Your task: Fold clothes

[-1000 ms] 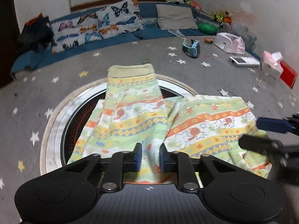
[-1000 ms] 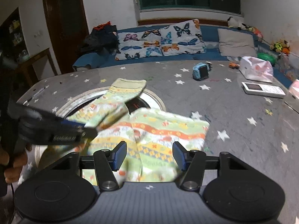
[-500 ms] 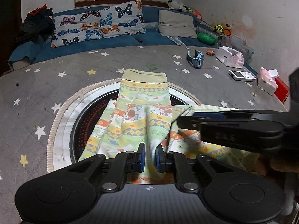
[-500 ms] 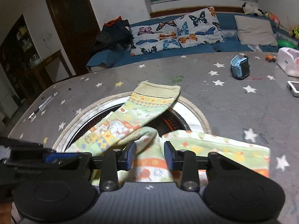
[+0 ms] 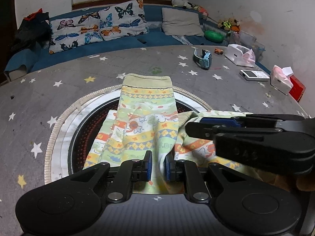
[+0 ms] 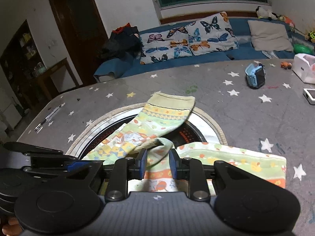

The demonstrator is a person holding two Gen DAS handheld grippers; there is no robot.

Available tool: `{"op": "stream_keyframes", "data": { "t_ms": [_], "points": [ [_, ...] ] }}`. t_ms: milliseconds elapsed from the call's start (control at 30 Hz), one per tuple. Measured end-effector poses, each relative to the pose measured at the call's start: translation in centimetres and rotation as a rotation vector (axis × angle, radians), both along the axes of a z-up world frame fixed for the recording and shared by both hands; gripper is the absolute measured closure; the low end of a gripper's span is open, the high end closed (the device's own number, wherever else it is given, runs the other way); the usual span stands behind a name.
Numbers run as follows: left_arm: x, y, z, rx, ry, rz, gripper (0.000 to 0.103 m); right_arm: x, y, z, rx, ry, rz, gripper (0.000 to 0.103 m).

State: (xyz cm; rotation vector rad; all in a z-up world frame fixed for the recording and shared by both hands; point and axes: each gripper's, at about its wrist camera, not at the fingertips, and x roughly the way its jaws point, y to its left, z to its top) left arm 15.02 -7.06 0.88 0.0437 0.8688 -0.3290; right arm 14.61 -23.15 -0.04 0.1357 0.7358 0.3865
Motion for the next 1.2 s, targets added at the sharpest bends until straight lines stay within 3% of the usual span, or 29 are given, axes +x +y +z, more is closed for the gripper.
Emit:
{"op": "stream_keyframes", "data": {
  "t_ms": [100, 233, 333, 433, 767, 900, 967, 1033, 1200],
  "points": [
    [0.2, -0.3, 0.0, 0.015, -0.007, -0.003, 0.088, 0.9, 0.8, -0.5, -0.040, -0.001, -0.002, 0.079],
    [0.7, -0.2, 0.0, 0.013, -0.008, 0.004, 0.089, 2.0, 0.6, -1.6, -0.016, 0.032, -0.018, 0.080],
    [0.8, 0.2, 0.0, -0.006, -0.008, 0.023, 0.090, 2.0, 0.2, -1.7, 0.016, 0.039, -0.018, 0.089],
    [0.7, 0.8, 0.2, -0.026, -0.012, 0.043, 0.096, 1.4, -0.3, -1.1, 0.026, 0.014, -0.026, 0.099],
    [-2.8, 5.3, 3.2, -0.062, -0.085, 0.158, 0.099, -1.9, -3.3, 2.6, 0.046, -0.070, -0.087, 0.101],
    [-3.6, 6.3, 3.6, -0.066, -0.104, 0.183, 0.099, -1.9, -2.3, 2.2, 0.026, -0.052, -0.058, 0.093],
    [-3.9, 6.8, 3.6, -0.062, -0.108, 0.190, 0.099, -1.5, -1.6, 1.8, 0.031, -0.041, -0.049, 0.083],
    [-4.1, 7.4, 3.5, -0.062, -0.109, 0.198, 0.099, -0.8, -0.8, 1.2, 0.033, -0.030, -0.048, 0.062],
    [-4.5, 8.8, 3.1, -0.075, -0.101, 0.221, 0.099, 0.7, 0.7, -0.4, 0.049, 0.003, -0.046, 0.064]
  ]
}}
